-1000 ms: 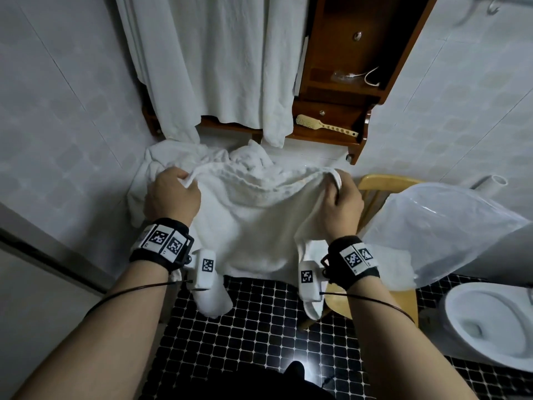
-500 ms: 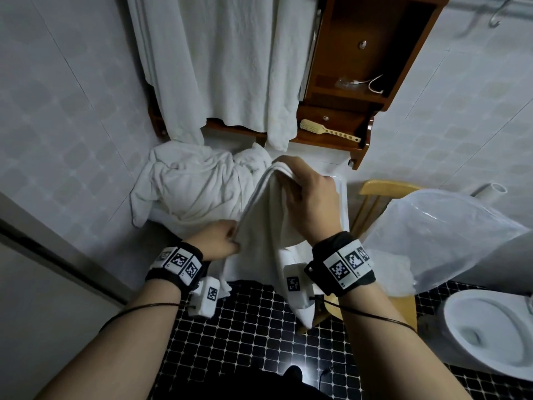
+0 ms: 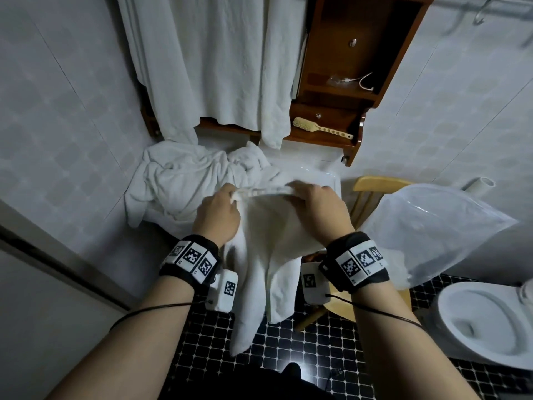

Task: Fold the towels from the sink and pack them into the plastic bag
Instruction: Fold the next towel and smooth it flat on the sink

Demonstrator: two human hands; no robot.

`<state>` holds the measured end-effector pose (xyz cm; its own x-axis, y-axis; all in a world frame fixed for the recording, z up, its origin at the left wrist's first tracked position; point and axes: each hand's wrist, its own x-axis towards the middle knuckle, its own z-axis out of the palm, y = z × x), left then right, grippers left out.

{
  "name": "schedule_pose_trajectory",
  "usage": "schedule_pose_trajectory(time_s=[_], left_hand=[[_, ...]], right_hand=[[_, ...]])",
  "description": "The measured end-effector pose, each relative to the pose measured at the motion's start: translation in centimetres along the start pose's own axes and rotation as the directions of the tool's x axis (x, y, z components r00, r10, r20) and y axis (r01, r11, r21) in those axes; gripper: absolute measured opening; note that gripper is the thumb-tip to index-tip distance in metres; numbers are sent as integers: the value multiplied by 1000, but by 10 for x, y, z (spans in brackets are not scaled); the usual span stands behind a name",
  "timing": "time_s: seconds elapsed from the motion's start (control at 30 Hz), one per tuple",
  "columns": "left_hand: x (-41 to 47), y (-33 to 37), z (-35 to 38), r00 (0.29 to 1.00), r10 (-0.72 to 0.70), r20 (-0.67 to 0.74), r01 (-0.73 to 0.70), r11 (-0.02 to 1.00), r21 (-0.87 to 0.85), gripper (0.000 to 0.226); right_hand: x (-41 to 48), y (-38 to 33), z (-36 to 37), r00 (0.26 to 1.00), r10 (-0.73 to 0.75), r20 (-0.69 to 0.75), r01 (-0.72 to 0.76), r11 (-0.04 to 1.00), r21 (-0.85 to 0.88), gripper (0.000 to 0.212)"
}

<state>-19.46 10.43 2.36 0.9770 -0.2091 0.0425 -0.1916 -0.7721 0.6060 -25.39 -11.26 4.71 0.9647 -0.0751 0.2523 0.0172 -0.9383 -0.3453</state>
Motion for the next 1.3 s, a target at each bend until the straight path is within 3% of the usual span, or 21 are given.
schedule_pose_trajectory(time_s=[0.07,0.1,0.23,0.33,0.4,0.47,0.57,0.7,0.73,0.83,0.9,1.0,1.07,1.2,1.3], left_hand=[[0,-2,-9,998,-64,-15,64,998,6,43],[-1,-3,-10,996,-92,-5,92,996,16,47],[-1,-4,-17,996,-84,-13,83,995,-47,48],[1,1,-32,991,-137,-5,133,972,-192,51],[2,3,-40,978,-206,-24,192,941,-278,52],[3,3,-44,969,-239,-62,207,921,-329,48],[4,4,-49,971,-212,-109,168,933,-319,45],[3,12,-56,972,-178,-155,127,947,-294,43],[2,14,-57,971,-167,-173,112,951,-289,44],[-1,20,-60,970,-146,-193,81,947,-310,47],[-2,24,-60,973,-126,-193,60,947,-316,46],[-2,27,-60,976,-112,-186,49,949,-311,45],[-1,27,-61,974,-117,-195,53,951,-306,46],[3,21,-65,965,-122,-231,52,956,-290,49],[5,20,-61,967,-69,-247,8,970,-243,47]], right_hand=[[-2,3,10,974,22,225,-8,998,-63,23],[-4,2,16,966,38,255,-17,996,-87,21],[-6,-12,33,996,70,48,-62,987,-149,16],[-14,-25,52,992,-3,125,5,1000,-17,19],[-22,-31,65,980,-77,186,62,995,82,9],[-29,-36,72,983,-123,137,89,968,234,32],[-33,-46,76,987,-155,30,137,936,325,43],[-35,-57,82,987,-151,-60,162,952,259,26],[-36,-59,82,989,-139,-40,145,961,236,21],[-38,-59,88,978,-65,196,45,993,106,36],[-35,-56,100,974,-43,225,29,998,64,41],[-26,-47,120,989,2,151,-30,983,182,40],[-25,-34,128,984,1,181,-55,954,295,41],[-34,-7,126,971,-91,222,-35,862,506,22],[-39,6,121,978,-28,205,-101,799,592,15]])
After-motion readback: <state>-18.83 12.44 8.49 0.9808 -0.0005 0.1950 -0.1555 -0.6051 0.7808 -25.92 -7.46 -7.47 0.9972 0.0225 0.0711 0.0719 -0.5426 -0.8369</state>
